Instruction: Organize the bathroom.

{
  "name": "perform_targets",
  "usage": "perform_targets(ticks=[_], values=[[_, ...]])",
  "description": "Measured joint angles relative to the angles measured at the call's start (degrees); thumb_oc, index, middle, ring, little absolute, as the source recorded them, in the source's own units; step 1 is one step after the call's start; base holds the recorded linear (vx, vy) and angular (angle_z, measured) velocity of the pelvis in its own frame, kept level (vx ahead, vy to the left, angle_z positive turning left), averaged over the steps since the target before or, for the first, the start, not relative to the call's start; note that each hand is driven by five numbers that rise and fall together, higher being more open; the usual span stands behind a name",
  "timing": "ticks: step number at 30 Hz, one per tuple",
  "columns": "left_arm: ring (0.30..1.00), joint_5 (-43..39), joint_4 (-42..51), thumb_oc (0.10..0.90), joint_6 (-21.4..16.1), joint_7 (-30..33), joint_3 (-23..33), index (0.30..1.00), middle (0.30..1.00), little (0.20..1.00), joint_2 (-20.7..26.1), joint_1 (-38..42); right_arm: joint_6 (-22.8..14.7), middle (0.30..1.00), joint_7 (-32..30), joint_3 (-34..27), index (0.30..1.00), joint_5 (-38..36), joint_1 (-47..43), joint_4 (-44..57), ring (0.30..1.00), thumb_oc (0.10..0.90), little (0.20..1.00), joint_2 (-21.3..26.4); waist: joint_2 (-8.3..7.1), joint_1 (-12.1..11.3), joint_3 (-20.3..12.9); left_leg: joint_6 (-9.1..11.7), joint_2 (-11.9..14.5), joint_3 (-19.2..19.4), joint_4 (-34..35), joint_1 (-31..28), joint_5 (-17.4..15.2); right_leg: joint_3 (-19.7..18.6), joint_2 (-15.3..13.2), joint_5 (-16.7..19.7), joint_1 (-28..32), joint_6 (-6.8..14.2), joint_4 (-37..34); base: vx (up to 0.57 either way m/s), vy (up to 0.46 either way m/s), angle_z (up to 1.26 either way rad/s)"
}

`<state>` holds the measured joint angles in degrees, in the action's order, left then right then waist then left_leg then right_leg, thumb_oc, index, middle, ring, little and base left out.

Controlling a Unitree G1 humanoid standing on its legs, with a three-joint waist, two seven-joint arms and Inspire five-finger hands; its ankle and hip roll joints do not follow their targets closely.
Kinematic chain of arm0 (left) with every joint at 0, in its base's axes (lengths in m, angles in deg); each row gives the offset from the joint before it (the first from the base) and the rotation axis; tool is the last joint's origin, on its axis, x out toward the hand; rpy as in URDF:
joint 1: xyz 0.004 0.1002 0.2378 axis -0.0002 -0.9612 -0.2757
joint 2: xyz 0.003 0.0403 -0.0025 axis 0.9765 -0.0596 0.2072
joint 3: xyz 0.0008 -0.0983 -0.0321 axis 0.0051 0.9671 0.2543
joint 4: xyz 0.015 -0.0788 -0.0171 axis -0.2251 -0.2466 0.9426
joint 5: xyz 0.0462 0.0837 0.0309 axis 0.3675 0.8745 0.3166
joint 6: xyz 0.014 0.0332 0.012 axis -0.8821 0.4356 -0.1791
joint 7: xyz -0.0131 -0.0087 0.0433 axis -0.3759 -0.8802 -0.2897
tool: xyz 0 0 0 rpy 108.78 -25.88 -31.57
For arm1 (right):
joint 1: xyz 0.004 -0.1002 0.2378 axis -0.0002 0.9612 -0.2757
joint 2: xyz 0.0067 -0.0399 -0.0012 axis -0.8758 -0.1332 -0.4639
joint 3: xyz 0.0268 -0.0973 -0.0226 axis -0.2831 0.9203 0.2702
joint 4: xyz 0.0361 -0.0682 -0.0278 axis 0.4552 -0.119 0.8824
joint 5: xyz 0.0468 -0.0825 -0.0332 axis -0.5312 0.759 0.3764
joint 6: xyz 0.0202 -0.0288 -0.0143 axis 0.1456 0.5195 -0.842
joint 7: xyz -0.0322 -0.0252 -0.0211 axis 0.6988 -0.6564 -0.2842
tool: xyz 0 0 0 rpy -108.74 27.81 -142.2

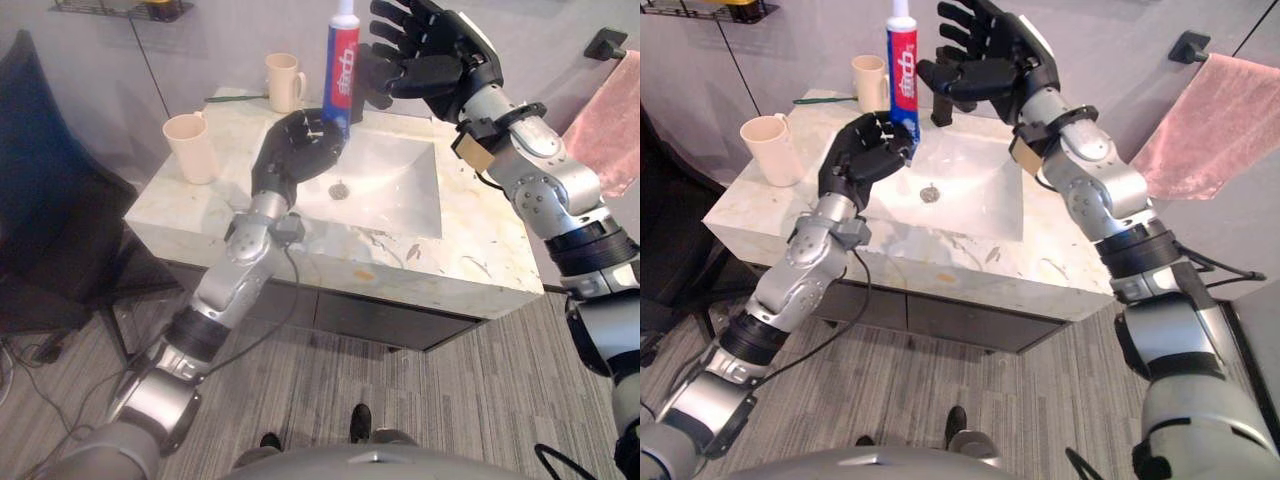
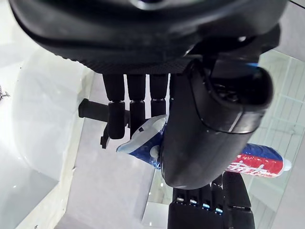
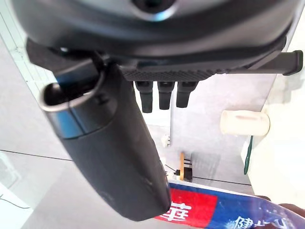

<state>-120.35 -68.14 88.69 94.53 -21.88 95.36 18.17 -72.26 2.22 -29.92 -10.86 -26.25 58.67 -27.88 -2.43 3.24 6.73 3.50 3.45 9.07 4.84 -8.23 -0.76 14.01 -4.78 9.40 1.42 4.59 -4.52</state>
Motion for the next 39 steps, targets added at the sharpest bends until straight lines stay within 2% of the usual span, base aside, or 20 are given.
perform_targets(ticks=[5,26,32,39], values=[[0.3,1.9,-0.5,0.4,0.1,0.4,0.0,0.3,0.3,0.3,0.1,0.0,1.8,0.9,0.0,0.0,0.9,-1.5,0.0,0.0,0.9,0.8,0.9,0.0,0.0,0.0,0.0,0.0,0.0,0.0,0.0,0.0,0.0,0.0,0.0,0.0,0.0,0.0,0.0,0.0,0.0,0.0],[0.3,6.2,-1.3,0.4,0.1,2.8,0.3,0.3,0.3,0.3,0.9,0.0,3.3,0.9,-0.6,-0.1,0.9,-1.4,0.0,2.0,0.9,0.8,0.9,0.0,0.01,0.4,0.0,0.0,0.0,0.9,0.0,-0.2,0.0,-0.9,0.1,0.0,-0.3,0.0,0.0,0.0,0.0,-0.01],[0.3,6.2,-2.3,0.4,0.1,3.0,0.3,0.3,0.3,0.3,1.4,0.0,3.5,0.9,-0.4,-0.6,0.9,-1.5,0.0,6.9,0.9,0.8,0.9,0.0,0.01,1.4,0.0,0.0,0.0,1.4,0.0,-0.3,0.0,-1.3,0.2,0.0,-0.4,0.0,0.0,0.0,-0.002,-0.03],[0.3,6.3,-2.3,0.4,0.1,3.6,0.4,0.3,0.3,0.3,1.4,0.0,3.7,0.9,-0.4,-0.8,0.9,-1.6,0.0,7.5,0.9,0.8,0.9,0.0,0.01,2.4,0.0,0.0,0.1,1.7,0.0,-0.4,0.0,-1.7,0.4,0.0,-0.4,0.0,0.0,0.0,0.0,-0.02]])
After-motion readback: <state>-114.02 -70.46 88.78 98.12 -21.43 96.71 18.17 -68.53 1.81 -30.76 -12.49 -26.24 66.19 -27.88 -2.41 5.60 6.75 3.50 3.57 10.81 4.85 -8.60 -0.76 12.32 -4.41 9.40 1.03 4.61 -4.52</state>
